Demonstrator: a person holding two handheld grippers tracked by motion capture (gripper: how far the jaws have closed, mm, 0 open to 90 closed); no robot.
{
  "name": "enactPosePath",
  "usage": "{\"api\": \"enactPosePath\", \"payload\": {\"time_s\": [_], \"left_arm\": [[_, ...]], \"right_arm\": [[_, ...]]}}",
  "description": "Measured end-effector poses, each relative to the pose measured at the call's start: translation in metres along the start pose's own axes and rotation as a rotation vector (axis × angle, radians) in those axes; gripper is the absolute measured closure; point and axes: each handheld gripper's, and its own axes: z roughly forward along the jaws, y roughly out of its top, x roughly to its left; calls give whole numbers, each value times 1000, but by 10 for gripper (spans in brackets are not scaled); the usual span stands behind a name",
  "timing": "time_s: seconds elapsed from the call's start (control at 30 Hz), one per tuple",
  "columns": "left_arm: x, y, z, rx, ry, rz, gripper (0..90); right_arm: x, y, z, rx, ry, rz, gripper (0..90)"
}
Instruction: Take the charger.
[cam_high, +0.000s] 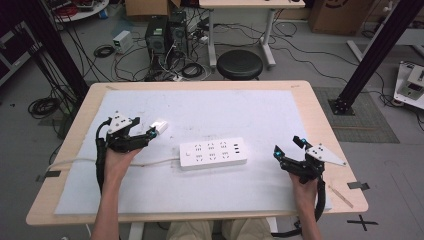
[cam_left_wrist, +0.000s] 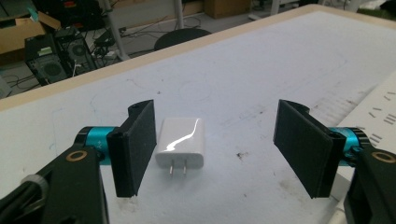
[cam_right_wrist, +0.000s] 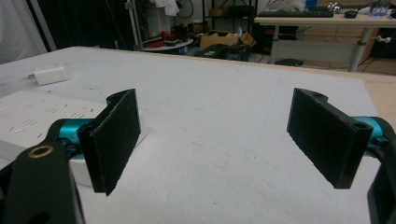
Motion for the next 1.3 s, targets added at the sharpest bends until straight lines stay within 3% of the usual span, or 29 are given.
{"api": "enactPosePath", "payload": {"time_s": [0.17, 0.27, 0.3, 0.47, 0.57, 0.7, 0.77, 0.83, 0.9, 1.13, 1.3], "left_arm": [[0, 5, 12, 64, -24, 20, 293], [1, 8, 16, 73, -34, 16, 290], [3, 11, 22, 103, -40, 8, 288], [10, 21, 30, 118, -22, -5, 282], [16, 25, 37, 150, -5, -20, 281], [22, 27, 47, 190, -13, -22, 273], [23, 26, 49, 186, -20, -32, 262], [27, 20, 58, 227, -14, -47, 234], [28, 18, 61, 238, -17, -49, 220], [32, 5, 81, 272, -49, -13, 206], [33, -4, 93, 321, -40, 1, 206]], "right_arm": [[-1, 0, 0, -8, 0, -2, 179], [-1, 0, 0, -1, 3, 3, 179], [0, 0, 0, 1, 3, 4, 178], [-1, -1, 0, -3, 2, 8, 178], [-1, -1, 0, -7, 5, 7, 178], [-1, -1, -1, -2, 3, 10, 178], [-1, -1, -1, -2, 4, 11, 178], [-1, -1, -1, -4, 5, 11, 178], [-1, -1, -1, -5, 4, 10, 178], [0, -1, 0, -1, 5, 9, 178], [-1, -1, 0, 2, 6, 6, 178]]}}
